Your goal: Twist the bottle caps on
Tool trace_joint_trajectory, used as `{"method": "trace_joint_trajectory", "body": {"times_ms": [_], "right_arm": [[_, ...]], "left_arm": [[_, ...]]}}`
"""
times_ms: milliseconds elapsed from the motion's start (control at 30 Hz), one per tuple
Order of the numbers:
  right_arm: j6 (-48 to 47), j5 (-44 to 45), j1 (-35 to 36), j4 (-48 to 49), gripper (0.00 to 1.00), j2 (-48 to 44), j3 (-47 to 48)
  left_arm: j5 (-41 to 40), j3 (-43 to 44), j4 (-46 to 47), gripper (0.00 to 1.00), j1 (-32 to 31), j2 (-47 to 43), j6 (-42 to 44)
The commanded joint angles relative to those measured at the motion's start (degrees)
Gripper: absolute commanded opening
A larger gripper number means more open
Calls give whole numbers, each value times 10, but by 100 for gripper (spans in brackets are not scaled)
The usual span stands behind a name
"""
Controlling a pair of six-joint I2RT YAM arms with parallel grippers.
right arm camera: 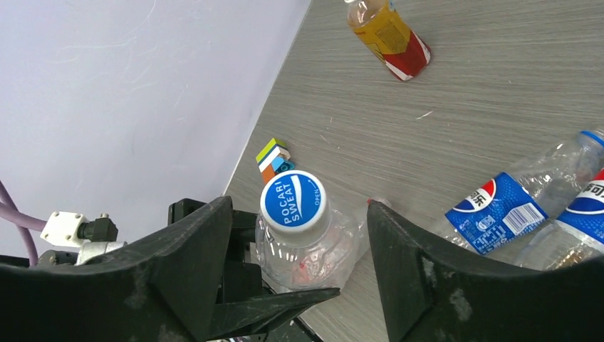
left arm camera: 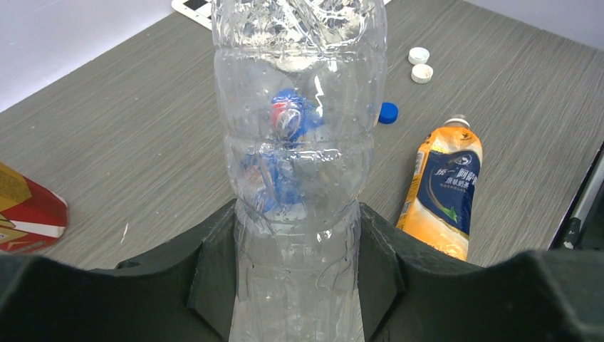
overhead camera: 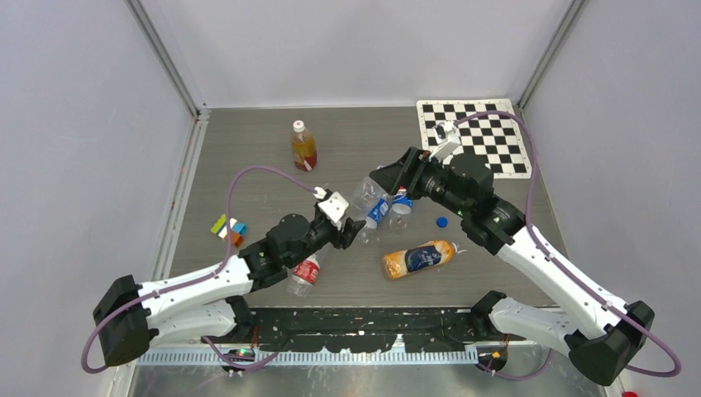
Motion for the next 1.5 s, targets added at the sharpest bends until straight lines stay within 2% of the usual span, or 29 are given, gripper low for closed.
{"method": "trace_joint_trajectory", "body": {"times_ms": [0,200,267,300,333,367,400,433,500,567,633,767,900,1033,1233,1467], "right_arm": [[-12,38,24,48,70,12,15],[-23,58,30,56,55,29,7],[-28,58,30,62,44,35,8],[-31,56,30,64,34,39,9],[-36,55,30,67,29,40,11],[-40,55,30,68,17,45,11],[-48,55,30,72,11,46,13],[-52,55,30,74,5,49,13],[-65,55,30,84,1,54,14],[-95,57,30,91,1,62,19],[-129,72,30,71,0,76,48],[-206,129,30,33,0,127,107],[-260,177,26,49,0,202,155],[-299,209,14,86,0,285,206],[-341,220,-1,152,0,408,285],[-346,202,-4,212,0,527,364]], "left_arm": [[-2,8,69,0,4,1,-25],[10,9,59,0,4,-8,-22],[10,9,49,0,5,-13,-19],[11,10,43,0,6,-16,-19],[13,12,36,0,8,-19,-19],[16,14,26,1,11,-24,-20],[21,19,8,5,16,-27,-21],[23,24,-8,13,20,-29,-22],[25,35,-41,39,32,-37,-22],[28,48,-78,63,47,-47,-16],[30,65,-116,78,64,-58,-5],[56,109,-228,89,112,-74,37],[63,144,-340,97,173,-85,90],[57,153,-391,98,230,-94,102],[-19,80,-337,100,260,-115,75],[-102,49,-311,100,263,-136,112]]}}
